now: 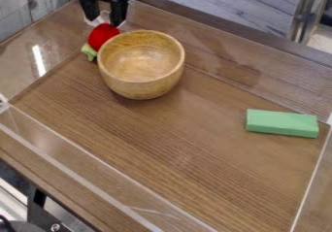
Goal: Move the red fruit to the right
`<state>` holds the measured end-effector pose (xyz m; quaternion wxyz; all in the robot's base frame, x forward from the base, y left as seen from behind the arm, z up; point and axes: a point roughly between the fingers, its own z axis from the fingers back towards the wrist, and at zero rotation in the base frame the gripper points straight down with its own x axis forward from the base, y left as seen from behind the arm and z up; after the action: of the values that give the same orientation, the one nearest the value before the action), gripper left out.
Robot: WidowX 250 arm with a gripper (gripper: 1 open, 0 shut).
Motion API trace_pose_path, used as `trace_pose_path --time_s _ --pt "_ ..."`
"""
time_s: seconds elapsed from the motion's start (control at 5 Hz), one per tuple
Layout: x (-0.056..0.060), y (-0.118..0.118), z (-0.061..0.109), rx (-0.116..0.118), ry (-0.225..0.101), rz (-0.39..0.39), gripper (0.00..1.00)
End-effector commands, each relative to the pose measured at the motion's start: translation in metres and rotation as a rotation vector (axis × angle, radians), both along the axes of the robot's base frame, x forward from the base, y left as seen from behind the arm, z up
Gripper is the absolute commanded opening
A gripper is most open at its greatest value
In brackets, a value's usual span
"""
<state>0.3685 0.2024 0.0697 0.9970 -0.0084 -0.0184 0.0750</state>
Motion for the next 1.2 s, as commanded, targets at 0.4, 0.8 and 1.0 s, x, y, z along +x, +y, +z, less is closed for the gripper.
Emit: trace_pose_path --time_s 0.4,0.8,1.0 --pt "0.002 0.011 0.002 0.035 -0.019 0.106 1.00" --pt "0.002 0.010 -0.026 0.035 -0.006 0.205 1.00" --pt "-0.002 0.008 -0.035 0.037 -0.005 0.204 0.00"
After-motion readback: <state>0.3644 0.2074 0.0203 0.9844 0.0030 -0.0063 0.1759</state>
